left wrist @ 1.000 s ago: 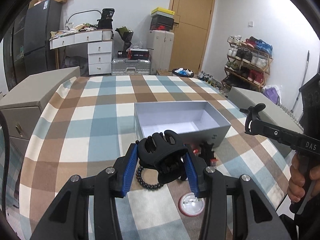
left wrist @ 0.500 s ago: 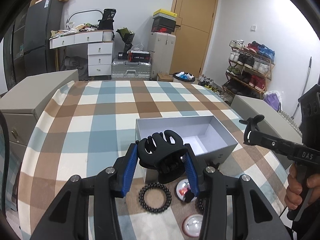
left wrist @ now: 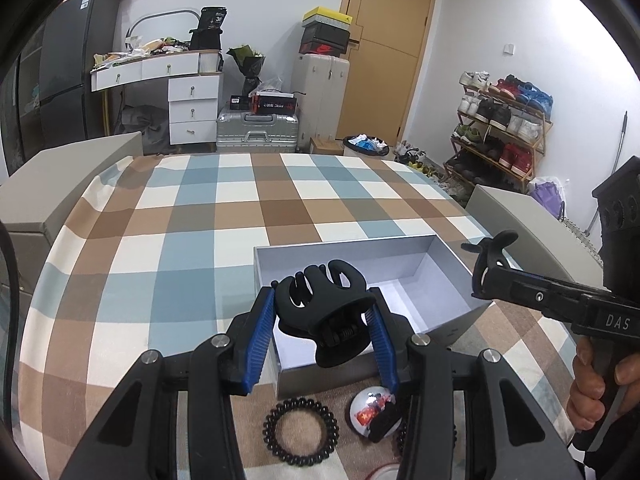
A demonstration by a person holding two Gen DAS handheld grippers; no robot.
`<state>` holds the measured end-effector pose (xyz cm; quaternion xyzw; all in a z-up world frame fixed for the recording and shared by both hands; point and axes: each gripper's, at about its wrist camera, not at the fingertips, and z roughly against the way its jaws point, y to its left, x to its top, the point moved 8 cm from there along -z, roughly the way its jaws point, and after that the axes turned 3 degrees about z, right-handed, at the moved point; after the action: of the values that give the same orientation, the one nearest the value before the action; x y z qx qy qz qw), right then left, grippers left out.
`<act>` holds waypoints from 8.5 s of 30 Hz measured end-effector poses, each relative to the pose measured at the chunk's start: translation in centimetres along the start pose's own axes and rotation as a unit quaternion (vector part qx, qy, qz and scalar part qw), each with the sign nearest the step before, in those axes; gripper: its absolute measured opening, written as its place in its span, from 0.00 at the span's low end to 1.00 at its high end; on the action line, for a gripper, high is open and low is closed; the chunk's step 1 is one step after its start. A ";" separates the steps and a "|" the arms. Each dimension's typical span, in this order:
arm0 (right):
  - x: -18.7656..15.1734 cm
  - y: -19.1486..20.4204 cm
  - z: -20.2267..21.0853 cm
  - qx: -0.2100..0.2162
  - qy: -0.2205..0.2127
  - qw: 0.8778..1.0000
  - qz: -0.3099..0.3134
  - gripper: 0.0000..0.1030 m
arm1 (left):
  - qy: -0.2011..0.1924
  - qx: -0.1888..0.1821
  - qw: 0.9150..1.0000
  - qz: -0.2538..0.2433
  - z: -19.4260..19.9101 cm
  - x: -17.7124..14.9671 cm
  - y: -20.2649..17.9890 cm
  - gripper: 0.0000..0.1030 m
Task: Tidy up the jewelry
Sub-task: 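Carry both claw clips into the gray box and open both tools, then withdraw both tools from the box toward the remaining jewelry, then grasp the black beaded coil with the left tool while the right grasps the red-and-clear hair tie, then lower both held items into the gray box and open both tools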
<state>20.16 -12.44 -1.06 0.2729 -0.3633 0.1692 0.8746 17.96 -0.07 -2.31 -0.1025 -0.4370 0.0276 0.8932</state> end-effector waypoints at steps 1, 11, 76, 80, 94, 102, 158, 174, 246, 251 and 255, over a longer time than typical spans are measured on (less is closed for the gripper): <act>0.0 0.0 -0.2 0.001 0.001 1.000 0.000 0.48 | 0.001 0.000 1.000 0.000 -0.2 0.1 0.0 0.38; 0.9 -0.4 -1.2 0.000 0.012 1.000 0.004 0.48 | 0.012 0.000 1.000 -0.004 -1.2 0.0 -0.1 0.38; -7.6 -1.1 -1.4 -0.076 0.105 0.992 0.013 0.93 | 0.037 0.047 0.998 0.024 1.8 -5.3 2.5 0.99; -8.0 -1.3 -2.1 -0.098 0.117 0.988 0.029 0.91 | 0.048 0.047 0.997 0.023 1.4 -5.8 2.7 0.99; -7.8 -1.4 -3.6 -0.142 0.129 0.979 0.062 0.90 | 0.060 0.048 0.997 0.030 1.3 -6.1 3.1 0.99; -8.0 -3.8 -1.3 -0.178 0.128 0.974 0.051 0.90 | 0.064 0.040 0.997 0.033 0.9 -6.0 2.9 0.99; -6.2 0.1 -1.0 -0.078 0.066 0.992 0.075 0.26 | 0.129 0.060 0.988 -0.064 -0.6 -7.9 0.8 0.43; -5.6 1.2 -0.3 -0.074 0.049 0.992 0.085 0.26 | 0.092 0.019 0.995 -0.028 1.6 -6.8 0.8 0.33; 0.1 -0.9 -1.6 -0.036 -0.011 0.999 0.033 0.27 | 0.015 -0.020 1.000 0.007 -1.6 0.6 -0.7 0.33; 0.0 -1.0 -1.7 -0.039 -0.008 0.999 0.034 0.27 | 0.019 -0.017 1.000 0.008 -1.9 0.5 -0.6 0.33; -0.1 -1.2 -1.7 -0.040 -0.008 0.999 0.031 0.28 | 0.021 -0.015 1.000 0.008 -2.1 0.4 -0.5 0.33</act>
<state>21.59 -12.35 -2.52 0.2274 -0.3850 0.1797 0.8762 19.79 -0.88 -3.15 -0.1199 -0.4173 0.0263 0.9004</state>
